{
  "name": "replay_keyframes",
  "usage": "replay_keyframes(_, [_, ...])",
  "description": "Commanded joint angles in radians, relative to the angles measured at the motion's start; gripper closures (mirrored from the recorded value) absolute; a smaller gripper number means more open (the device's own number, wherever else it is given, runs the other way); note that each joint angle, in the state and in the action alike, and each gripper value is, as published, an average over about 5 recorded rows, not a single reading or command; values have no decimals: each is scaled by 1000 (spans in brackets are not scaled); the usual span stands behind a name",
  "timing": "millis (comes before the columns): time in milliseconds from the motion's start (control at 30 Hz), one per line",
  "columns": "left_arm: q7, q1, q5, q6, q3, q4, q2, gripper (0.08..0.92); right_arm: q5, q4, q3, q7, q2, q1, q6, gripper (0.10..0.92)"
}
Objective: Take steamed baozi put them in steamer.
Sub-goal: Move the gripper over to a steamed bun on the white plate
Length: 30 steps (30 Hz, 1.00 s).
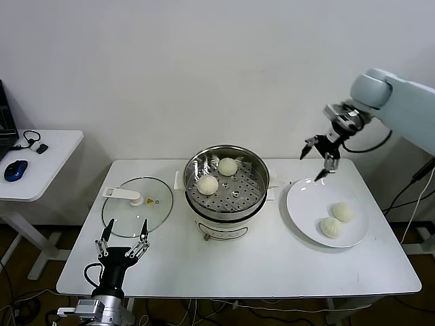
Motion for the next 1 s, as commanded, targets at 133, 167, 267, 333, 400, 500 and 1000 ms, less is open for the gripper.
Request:
replay_keyframes(133, [1,0,7,9,0,0,-4,177,-261,-1,262,-18,-128,-364,19,203])
replay_keyframes(167, [1,1,6,8,-1,2,-4,177,-275,-10,283,-17,-122,-387,21,203])
replay_keyframes(267, [1,6,5,6,-4,2,-4,177,-328,-59,341,-11,-92,-441,34,203])
replay_keyframes(333, [0,6,5,7,-6,0,-5,177,-365,-104,372,-5,-66,-458,42,203])
replay_keyframes(400, [0,4,3,9,-7,-3,-7,177,-389,-133,387,-1,-45,-464,43,203])
replay_keyframes(500, [-1,0,2,10,-7,-5,-10,177,-409,-141,395,5,-32,-484,39,203])
replay_keyframes(1000, [2,-2,-16,5,-6,9,-7,177,-513,-161,466,31,12,-564,32,203])
